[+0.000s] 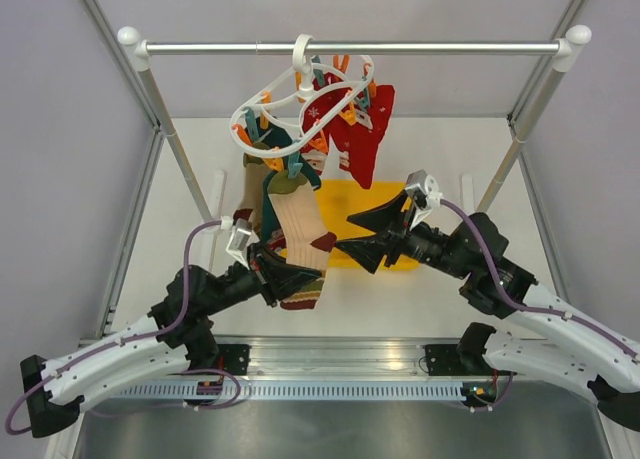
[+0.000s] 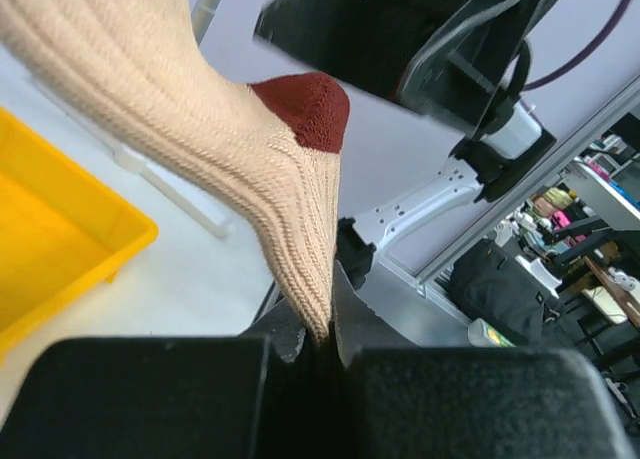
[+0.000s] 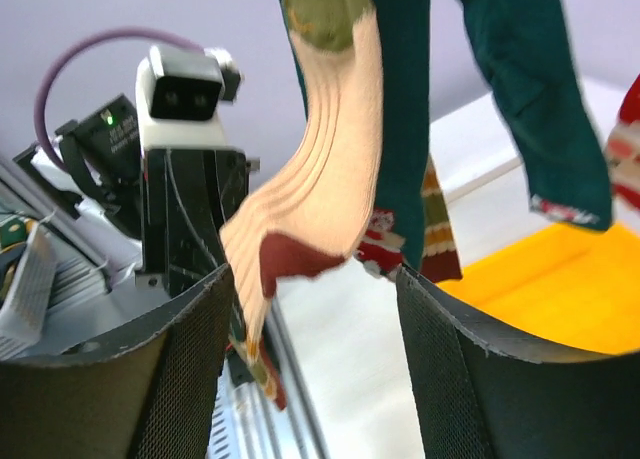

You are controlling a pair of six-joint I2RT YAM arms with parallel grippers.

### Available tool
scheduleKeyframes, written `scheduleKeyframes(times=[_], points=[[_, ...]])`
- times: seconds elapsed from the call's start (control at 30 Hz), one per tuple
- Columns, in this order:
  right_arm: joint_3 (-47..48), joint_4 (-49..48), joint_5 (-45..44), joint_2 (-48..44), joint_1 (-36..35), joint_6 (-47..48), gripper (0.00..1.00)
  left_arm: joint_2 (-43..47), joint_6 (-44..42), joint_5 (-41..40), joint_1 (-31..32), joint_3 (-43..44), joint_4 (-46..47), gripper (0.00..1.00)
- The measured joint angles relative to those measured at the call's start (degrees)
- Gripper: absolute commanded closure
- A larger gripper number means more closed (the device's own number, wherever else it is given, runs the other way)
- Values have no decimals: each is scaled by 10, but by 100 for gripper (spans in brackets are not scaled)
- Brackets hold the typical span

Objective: Remove the socks clipped to the hanger

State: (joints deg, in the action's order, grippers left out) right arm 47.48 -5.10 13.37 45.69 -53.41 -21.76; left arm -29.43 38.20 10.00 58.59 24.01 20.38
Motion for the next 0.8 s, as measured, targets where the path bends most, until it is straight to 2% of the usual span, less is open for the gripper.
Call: scheduleKeyframes(times=[0.13, 0.4, 0.57, 0.8], points=[[46, -5, -14, 27, 0, 46, 29, 14, 15, 6, 0, 0, -51, 98], [161, -34, -7, 163, 2, 104, 28, 30, 40, 31, 0, -1, -106, 98], [212, -41, 28, 225, 16, 115, 28, 38, 49, 40, 0, -1, -120, 98], [233, -82, 98, 247, 62, 94, 27, 45, 57, 41, 0, -1, -132, 98]])
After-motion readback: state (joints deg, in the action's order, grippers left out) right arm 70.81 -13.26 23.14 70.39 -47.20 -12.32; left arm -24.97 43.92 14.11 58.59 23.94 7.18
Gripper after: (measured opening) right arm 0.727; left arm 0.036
